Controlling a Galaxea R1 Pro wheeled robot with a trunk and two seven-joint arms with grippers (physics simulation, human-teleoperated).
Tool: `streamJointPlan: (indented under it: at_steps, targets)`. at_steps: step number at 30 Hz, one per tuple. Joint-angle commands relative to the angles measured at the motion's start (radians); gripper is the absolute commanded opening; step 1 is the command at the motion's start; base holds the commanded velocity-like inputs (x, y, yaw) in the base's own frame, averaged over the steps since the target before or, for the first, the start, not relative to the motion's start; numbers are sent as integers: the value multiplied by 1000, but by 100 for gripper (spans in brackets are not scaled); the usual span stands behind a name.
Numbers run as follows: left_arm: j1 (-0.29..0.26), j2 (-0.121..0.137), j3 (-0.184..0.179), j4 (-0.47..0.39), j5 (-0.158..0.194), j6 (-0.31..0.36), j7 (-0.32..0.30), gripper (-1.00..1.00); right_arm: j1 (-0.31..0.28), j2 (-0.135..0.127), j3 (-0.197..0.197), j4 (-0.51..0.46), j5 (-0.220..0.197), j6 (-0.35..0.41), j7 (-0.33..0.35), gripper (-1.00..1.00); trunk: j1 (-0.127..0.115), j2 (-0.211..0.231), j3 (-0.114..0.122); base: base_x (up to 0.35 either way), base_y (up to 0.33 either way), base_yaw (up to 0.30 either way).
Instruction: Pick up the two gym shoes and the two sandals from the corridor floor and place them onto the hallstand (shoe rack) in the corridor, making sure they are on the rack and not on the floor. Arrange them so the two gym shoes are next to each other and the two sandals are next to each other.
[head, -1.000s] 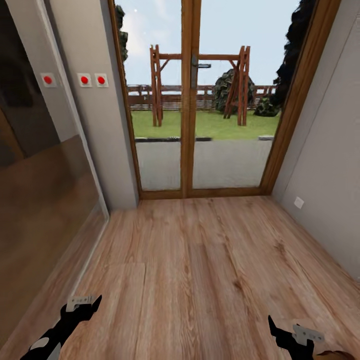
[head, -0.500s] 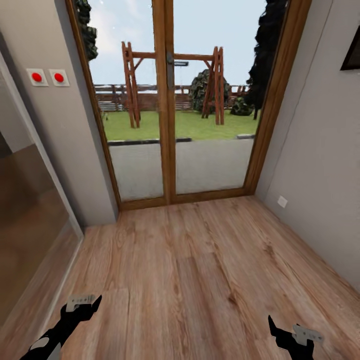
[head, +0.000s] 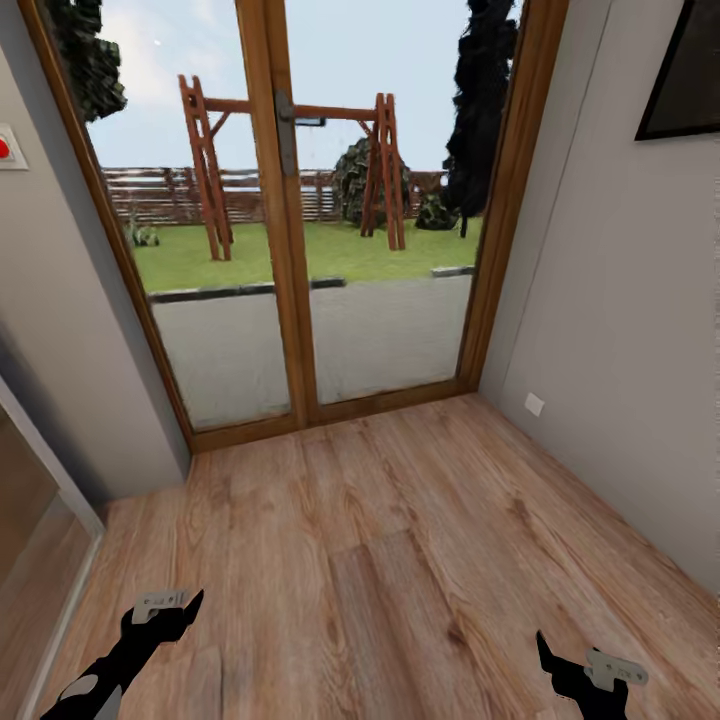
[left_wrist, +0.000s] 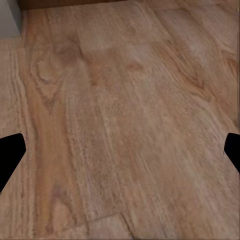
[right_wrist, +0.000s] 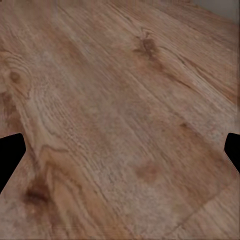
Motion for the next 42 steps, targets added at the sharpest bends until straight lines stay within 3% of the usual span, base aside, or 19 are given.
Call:
streamJointPlan:
  at_steps: [1,24,42]
  targets:
    - [-1,0,9,1,-10,-4,-4,100,-1,0,5,1,-11,-3,7,100,0,0,-1,336,123,-266]
    - [0,0,10,1,-10,-6,-10,100,-1,0,4,1,-11,-3,7,100,0,0,-1,281,186,-266]
    - [0,0,9,-1,-10,-6,-10,100,-1,0,4,1,-11,-3,7,100,0,0,-1,35,36,-266]
